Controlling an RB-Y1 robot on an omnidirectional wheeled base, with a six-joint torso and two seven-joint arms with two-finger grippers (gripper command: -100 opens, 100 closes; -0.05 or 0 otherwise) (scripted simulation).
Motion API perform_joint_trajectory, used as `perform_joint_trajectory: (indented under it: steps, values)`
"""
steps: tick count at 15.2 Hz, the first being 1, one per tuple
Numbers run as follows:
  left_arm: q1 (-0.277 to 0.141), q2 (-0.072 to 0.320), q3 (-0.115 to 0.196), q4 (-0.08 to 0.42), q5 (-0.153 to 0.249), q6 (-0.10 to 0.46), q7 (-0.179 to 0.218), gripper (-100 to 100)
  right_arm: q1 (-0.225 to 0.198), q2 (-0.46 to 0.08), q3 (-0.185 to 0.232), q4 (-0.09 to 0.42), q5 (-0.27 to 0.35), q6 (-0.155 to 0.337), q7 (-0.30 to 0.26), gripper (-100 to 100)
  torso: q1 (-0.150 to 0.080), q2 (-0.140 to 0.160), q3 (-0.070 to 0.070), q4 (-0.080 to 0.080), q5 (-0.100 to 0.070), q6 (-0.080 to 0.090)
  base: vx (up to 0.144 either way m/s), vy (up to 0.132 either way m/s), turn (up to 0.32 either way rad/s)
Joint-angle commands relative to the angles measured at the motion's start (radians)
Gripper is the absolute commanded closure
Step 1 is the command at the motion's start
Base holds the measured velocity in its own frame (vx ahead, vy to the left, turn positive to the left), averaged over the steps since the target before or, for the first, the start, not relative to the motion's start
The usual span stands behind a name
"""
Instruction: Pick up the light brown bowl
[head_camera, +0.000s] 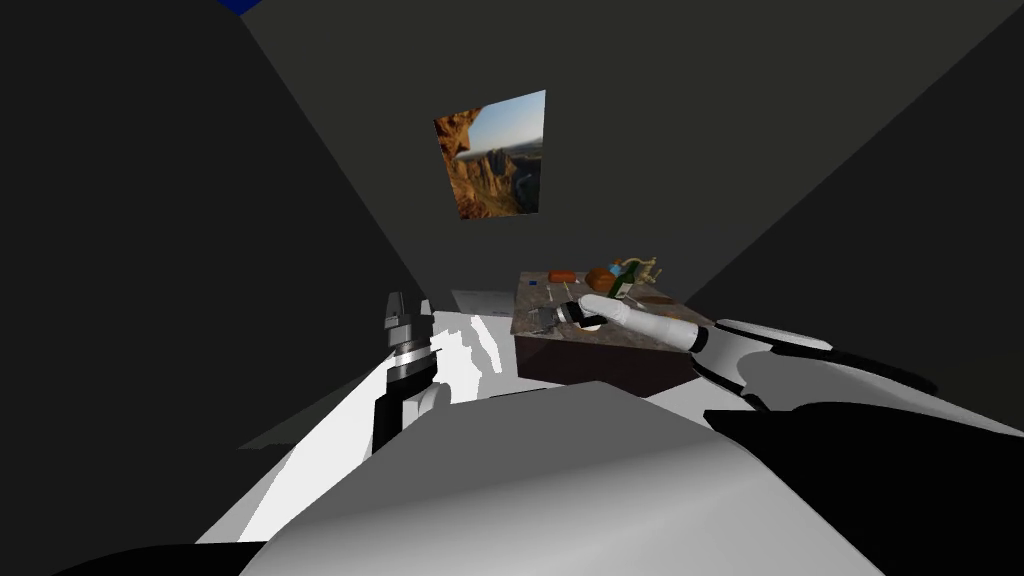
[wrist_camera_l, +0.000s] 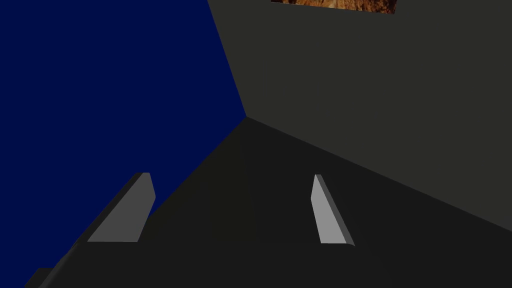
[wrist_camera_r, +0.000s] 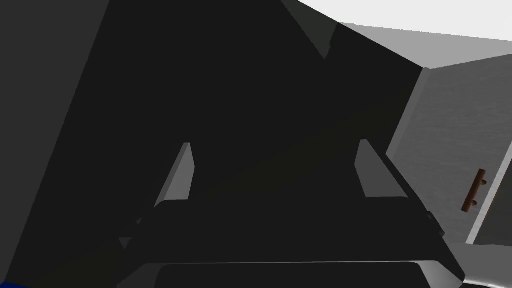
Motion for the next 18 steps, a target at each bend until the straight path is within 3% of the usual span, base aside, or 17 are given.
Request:
perform_joint_trajectory:
  steps: [1, 2, 4, 5, 7, 8, 10, 11, 13, 14, 15, 16, 17, 18]
  values:
    - [0.000, 0.000, 0.000, 0.000, 0.000, 0.000, 0.000, 0, -0.037, -0.030, 0.027, 0.034, 0.050, -0.016, 0.023, -100, 0.000, 0.000, 0.000, 0.000, 0.000, 0.000, 0.045, 0.064, 0.017]
    - [0.000, 0.000, 0.000, 0.000, 0.000, 0.000, 0.000, 0, -0.069, -0.065, 0.068, 0.063, 0.076, -0.030, 0.043, -100, 0.000, 0.000, 0.000, 0.000, 0.000, 0.000, 0.053, 0.082, 0.024]
    - [0.000, 0.000, 0.000, 0.000, 0.000, 0.000, 0.000, 0, -0.087, -0.072, 0.070, 0.067, 0.108, -0.030, 0.043, -100, 0.002, -0.001, -0.001, 0.000, 0.000, 0.000, 0.050, 0.081, 0.005]
    - [0.000, 0.000, 0.000, 0.000, 0.000, 0.000, 0.000, 0, -0.123, -0.112, 0.111, 0.100, 0.138, -0.042, 0.062, -100, 0.001, -0.001, 0.000, 0.000, 0.000, 0.000, 0.034, 0.068, 0.016]
    - [0.000, 0.000, 0.000, 0.000, 0.000, 0.000, 0.000, 0, -0.135, -0.112, 0.111, 0.100, 0.164, -0.042, 0.062, -100, 0.001, 0.000, 0.000, 0.000, 0.000, 0.000, 0.033, 0.050, 0.009]
    - [0.000, 0.000, 0.000, 0.000, 0.000, 0.000, 0.000, 0, -0.177, -0.150, 0.151, 0.131, 0.190, -0.054, 0.082, -100, 0.000, 0.000, 0.000, 0.000, 0.000, 0.000, 0.033, 0.049, 0.014]
    - [0.000, 0.000, 0.000, 0.000, 0.000, 0.000, 0.000, 0, -0.181, -0.150, 0.152, 0.131, 0.219, -0.054, 0.082, -100, 0.000, 0.000, 0.000, 0.000, 0.000, 0.000, 0.038, 0.049, 0.004]
    - [0.000, 0.000, 0.000, 0.000, 0.000, 0.000, 0.000, 0, -0.222, -0.185, 0.191, 0.161, 0.251, -0.066, 0.101, -100, -0.001, 0.000, 0.000, 0.000, 0.000, 0.000, 0.035, 0.062, 0.016]
    - [0.000, 0.000, 0.000, 0.000, 0.000, 0.000, 0.000, 0, -0.224, -0.185, 0.191, 0.161, 0.271, -0.066, 0.101, -100, 0.000, 0.000, 0.000, 0.000, 0.000, 0.000, 0.034, 0.055, 0.001]
    - [0.000, 0.000, 0.000, 0.000, 0.000, 0.000, 0.000, 0, -0.262, -0.217, 0.229, 0.190, 0.310, -0.077, 0.121, -100, 0.000, 0.001, 0.000, 0.000, 0.000, 0.000, 0.037, 0.044, 0.008]
    - [0.000, 0.000, 0.000, 0.000, 0.000, 0.000, 0.000, 0, -0.265, -0.217, 0.229, 0.190, 0.320, -0.077, 0.121, -100, -0.001, 0.001, 0.000, 0.000, 0.000, 0.000, 0.043, 0.049, 0.004]
    - [0.000, 0.000, 0.000, 0.000, 0.000, 0.000, 0.000, 0, -0.298, -0.246, 0.266, 0.217, 0.352, -0.087, 0.139, -100, -0.001, 0.000, 0.000, 0.000, 0.000, 0.000, 0.049, 0.054, 0.012]
    - [0.000, 0.000, 0.000, 0.000, 0.000, 0.000, 0.000, 0, -0.301, -0.246, 0.266, 0.217, 0.367, -0.087, 0.139, -100, -0.001, 0.000, 0.000, 0.000, 0.000, 0.000, 0.054, 0.050, -0.005]
    - [0.000, 0.000, 0.000, 0.000, 0.000, 0.000, 0.000, 0, -0.334, -0.272, 0.302, 0.242, 0.393, -0.097, 0.157, -100, -0.001, 0.000, 0.000, 0.000, 0.000, 0.000, 0.044, 0.064, 0.004]
